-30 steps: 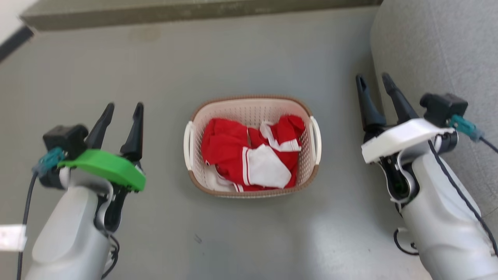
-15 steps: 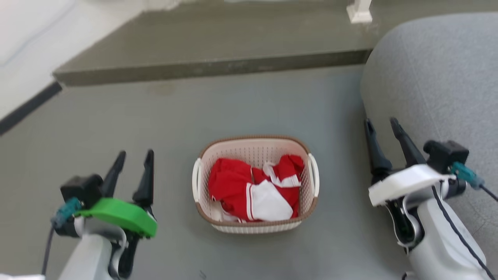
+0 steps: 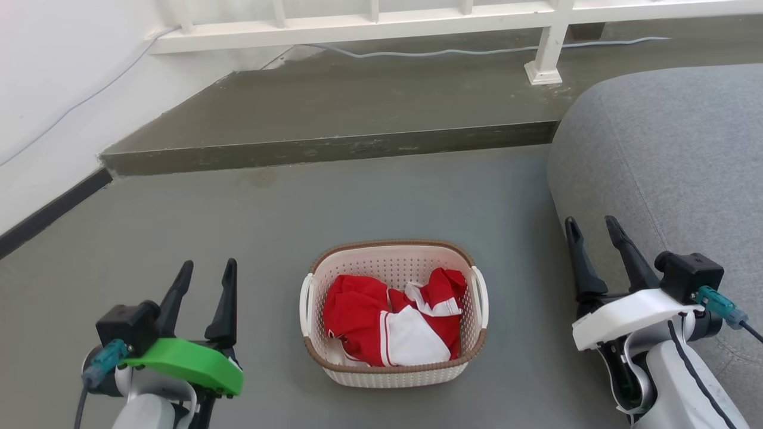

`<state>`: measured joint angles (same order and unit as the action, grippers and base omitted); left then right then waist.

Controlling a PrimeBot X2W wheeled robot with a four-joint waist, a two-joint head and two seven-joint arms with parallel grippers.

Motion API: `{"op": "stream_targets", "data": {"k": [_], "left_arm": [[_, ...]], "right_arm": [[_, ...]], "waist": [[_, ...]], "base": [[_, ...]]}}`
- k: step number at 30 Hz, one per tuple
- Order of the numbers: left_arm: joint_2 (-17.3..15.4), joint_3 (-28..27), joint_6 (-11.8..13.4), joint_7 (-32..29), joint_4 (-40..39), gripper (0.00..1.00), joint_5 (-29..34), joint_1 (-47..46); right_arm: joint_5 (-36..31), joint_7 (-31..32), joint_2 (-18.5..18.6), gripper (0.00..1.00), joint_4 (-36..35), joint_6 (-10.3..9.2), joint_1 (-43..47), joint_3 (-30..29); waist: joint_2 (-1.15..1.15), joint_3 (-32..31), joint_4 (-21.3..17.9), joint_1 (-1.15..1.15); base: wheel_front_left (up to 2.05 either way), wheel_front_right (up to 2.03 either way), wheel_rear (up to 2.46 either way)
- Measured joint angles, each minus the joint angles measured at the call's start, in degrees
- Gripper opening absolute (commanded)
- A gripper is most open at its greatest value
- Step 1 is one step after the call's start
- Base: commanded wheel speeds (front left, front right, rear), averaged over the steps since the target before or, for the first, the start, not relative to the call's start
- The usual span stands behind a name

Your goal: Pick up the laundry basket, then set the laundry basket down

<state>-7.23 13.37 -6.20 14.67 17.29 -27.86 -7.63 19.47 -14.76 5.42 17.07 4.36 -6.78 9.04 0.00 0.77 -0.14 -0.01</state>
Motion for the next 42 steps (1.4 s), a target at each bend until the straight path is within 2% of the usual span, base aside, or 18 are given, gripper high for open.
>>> {"op": "stream_targets", "data": {"k": [35, 36, 42], "left_arm": [[2.4, -2.2, -0.4, 0.0, -5.1, 1.00, 3.5, 4.8], [2.5, -2.1, -0.5, 0.0, -4.9, 0.00, 3.5, 4.8], [3.2, -1.8, -0.5, -0.1, -2.5, 0.00, 3.2, 6.2]], "right_arm": [[-2.4, 0.0, -1.1, 1.00, -4.1, 0.16, 3.9, -1.9], [-2.4, 0.0, -1.2, 0.00, -4.0, 0.15, 4.0, -1.9], [-2.1, 0.0, -2.0, 0.00, -1.4, 0.15, 6.3, -1.6]], "waist": [[0.00, -0.1, -0.4, 0.00], [0.00, -0.1, -0.4, 0.00], [0.00, -0.1, -0.4, 0.00]], "base": [[0.00, 0.00, 0.00], [0.00, 0.00, 0.00], [0.00, 0.00, 0.00]]}}
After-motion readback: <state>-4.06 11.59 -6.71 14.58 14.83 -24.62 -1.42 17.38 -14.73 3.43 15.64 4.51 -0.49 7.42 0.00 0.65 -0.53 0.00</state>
